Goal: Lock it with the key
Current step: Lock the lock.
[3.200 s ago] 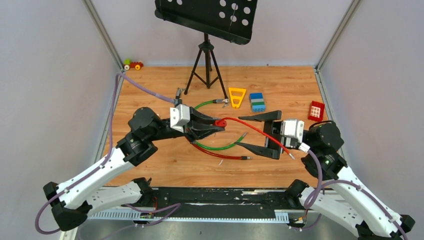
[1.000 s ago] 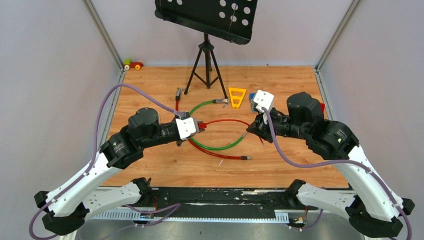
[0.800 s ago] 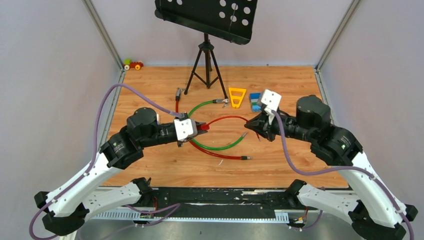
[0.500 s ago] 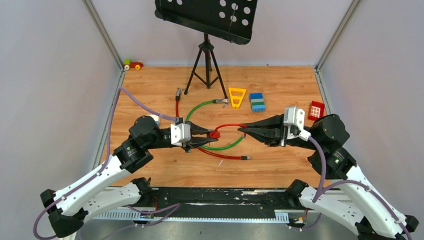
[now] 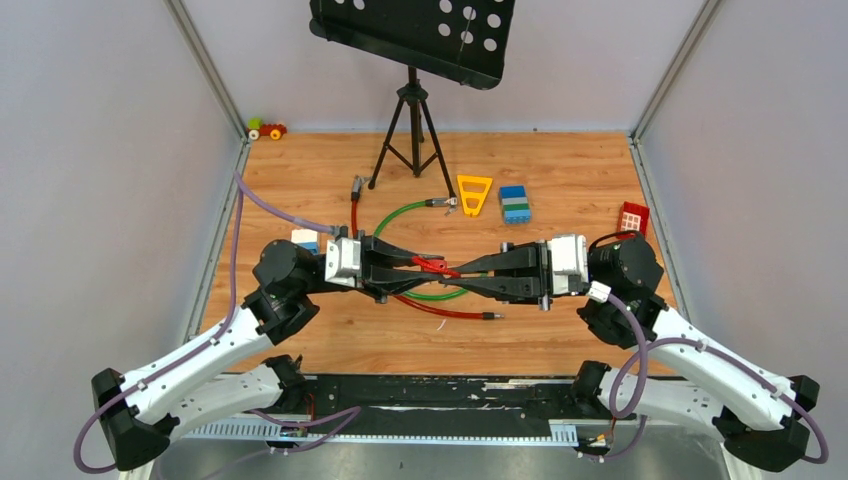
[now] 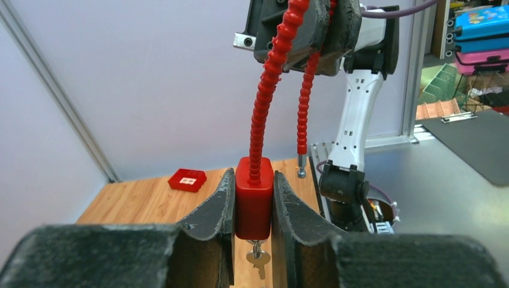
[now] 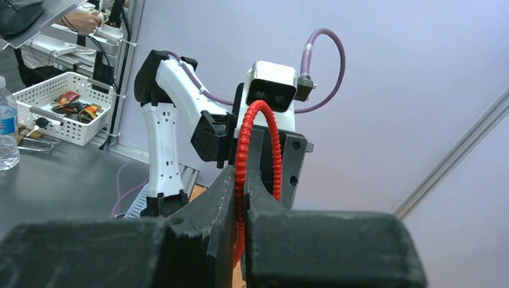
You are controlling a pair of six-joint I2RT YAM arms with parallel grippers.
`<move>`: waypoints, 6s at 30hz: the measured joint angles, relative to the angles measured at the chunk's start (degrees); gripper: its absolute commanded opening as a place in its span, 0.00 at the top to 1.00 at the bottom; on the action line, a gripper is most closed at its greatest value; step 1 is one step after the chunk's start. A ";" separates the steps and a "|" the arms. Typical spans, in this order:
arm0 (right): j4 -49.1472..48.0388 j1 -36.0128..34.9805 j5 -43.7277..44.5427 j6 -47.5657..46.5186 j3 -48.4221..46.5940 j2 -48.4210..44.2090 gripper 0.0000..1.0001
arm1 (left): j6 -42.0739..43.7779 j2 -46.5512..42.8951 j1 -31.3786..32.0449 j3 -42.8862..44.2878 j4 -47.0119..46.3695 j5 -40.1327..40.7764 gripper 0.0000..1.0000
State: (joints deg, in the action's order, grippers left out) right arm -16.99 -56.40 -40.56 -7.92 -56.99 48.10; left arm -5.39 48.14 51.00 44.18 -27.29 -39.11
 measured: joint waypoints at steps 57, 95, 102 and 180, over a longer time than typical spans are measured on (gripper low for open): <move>-0.94 -2.62 7.54 -4.15 -0.02 1.22 1.00 | 2.14 -0.59 -0.02 -0.33 3.63 -3.39 1.00; -1.62 -2.67 8.70 -4.15 2.32 -0.68 1.00 | 0.68 0.33 -0.04 -0.33 2.64 -4.15 1.00; -2.67 -2.71 9.57 -3.80 4.52 -2.16 1.00 | -0.02 1.03 -0.04 -0.33 2.54 -4.31 1.00; -2.93 -2.99 14.91 -2.86 13.92 -3.04 0.42 | -6.36 1.05 0.00 -4.15 -6.71 1.29 1.00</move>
State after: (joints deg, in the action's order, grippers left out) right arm -19.92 -59.40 -25.65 -10.79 -43.07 45.06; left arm -11.75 49.19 51.00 40.03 -34.00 -37.82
